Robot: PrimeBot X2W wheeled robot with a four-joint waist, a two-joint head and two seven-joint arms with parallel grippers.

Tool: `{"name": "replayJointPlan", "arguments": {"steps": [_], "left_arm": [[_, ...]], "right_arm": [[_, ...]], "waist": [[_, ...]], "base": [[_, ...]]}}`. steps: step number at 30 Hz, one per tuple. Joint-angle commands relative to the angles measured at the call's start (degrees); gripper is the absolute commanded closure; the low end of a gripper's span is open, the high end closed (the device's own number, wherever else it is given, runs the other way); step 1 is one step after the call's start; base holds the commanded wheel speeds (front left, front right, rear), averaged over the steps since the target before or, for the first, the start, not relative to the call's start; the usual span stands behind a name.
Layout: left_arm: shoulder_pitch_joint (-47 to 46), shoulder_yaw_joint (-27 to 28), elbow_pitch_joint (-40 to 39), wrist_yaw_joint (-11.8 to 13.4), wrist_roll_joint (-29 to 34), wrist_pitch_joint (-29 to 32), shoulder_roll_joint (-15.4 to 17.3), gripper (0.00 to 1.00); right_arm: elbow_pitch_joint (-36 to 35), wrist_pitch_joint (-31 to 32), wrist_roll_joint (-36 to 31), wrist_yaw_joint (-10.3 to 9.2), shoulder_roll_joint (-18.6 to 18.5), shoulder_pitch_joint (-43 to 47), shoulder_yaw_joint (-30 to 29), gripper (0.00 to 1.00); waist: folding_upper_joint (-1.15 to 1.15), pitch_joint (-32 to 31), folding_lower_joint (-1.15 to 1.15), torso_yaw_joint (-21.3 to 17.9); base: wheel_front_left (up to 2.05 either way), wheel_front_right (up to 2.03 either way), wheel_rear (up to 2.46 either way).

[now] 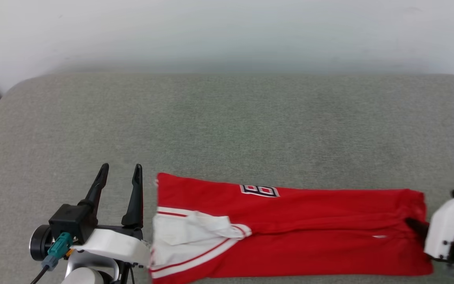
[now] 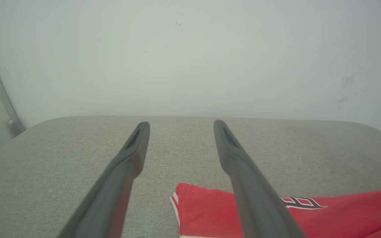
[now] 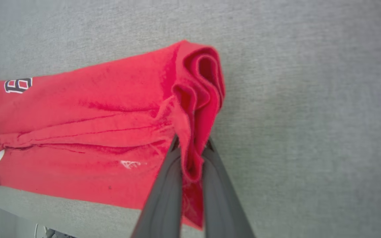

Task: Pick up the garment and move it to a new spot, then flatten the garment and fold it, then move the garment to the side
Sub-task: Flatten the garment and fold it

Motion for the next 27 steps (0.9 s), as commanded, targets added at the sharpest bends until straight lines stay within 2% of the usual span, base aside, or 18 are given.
{"name": "replayJointPlan", "arguments": {"steps": [1,5,9,12,13,14,15,19,22,24,27], "left_arm": [[0.69,0.10,-0.30,0.34,0.29,0.09,0.14,0.00],[0.90,0.01,-0.40,0.24,0.15,0.16,0.37,0.00],[1.28,0.05,-0.73,0.62,0.11,0.22,0.61,0.00],[1.26,-0.13,-0.71,0.57,0.09,0.37,0.71,0.00],[1.14,-0.21,-0.69,0.51,0.07,0.44,0.71,0.00],[0.80,-0.33,-0.64,0.39,0.08,0.42,0.75,0.00],[0.55,-0.52,-0.61,0.31,0.13,0.56,0.71,0.00],[-0.40,-1.44,-0.44,-0.16,0.35,0.96,0.34,0.00],[-0.89,-1.99,-0.13,-0.67,0.31,1.15,0.07,0.00],[-1.41,-2.35,0.18,-0.96,0.28,1.29,-0.07,0.00],[-1.76,-2.87,0.40,-1.21,0.40,1.38,-0.14,0.00]], "right_arm": [[0.34,-0.15,-0.36,-0.04,-0.65,0.90,-1.86,1.00],[0.34,0.27,-2.50,-0.04,-0.86,1.57,-9.26,1.00],[-1.84,2.17,-2.58,-0.03,1.65,1.19,-14.80,1.00],[-3.06,5.63,-0.04,-0.03,5.20,0.86,-17.39,1.00],[-3.35,7.50,1.43,-0.03,6.71,0.63,-18.05,1.00],[-4.46,11.42,4.98,-0.03,9.87,0.18,-18.94,1.00],[-5.11,13.16,6.44,-0.03,10.89,0.25,-19.38,1.00],[-7.20,18.93,12.72,-0.03,14.34,1.51,-19.45,1.00],[-6.88,22.25,19.85,-0.03,15.34,1.19,-18.76,1.00],[-5.06,22.72,26.07,-0.03,15.52,0.61,-16.23,1.00],[-2.72,20.26,32.90,-0.02,15.49,-0.73,-10.68,1.00]], "waist": [[0.00,-0.27,0.00,-0.82],[0.00,-0.42,0.00,-1.95],[0.00,-0.35,0.00,-3.06],[0.00,-0.32,0.00,-3.52],[0.00,-0.33,0.00,-3.59],[0.00,-0.41,0.00,-3.57],[0.00,-0.43,0.00,-3.40],[0.00,-0.60,0.00,-2.23],[0.00,-0.81,0.00,-1.23],[0.00,-0.82,0.00,-0.38],[0.00,-0.76,0.00,0.84]], "base": [[0.00,0.00,0.00],[0.00,0.00,0.00],[0.00,0.00,0.00],[0.00,0.00,0.00],[0.00,0.00,0.00],[0.00,0.00,0.00],[0.00,0.00,0.00],[0.00,0.00,0.00],[0.00,0.00,0.00],[0.00,0.00,0.00],[0.00,0.00,0.00]]}}
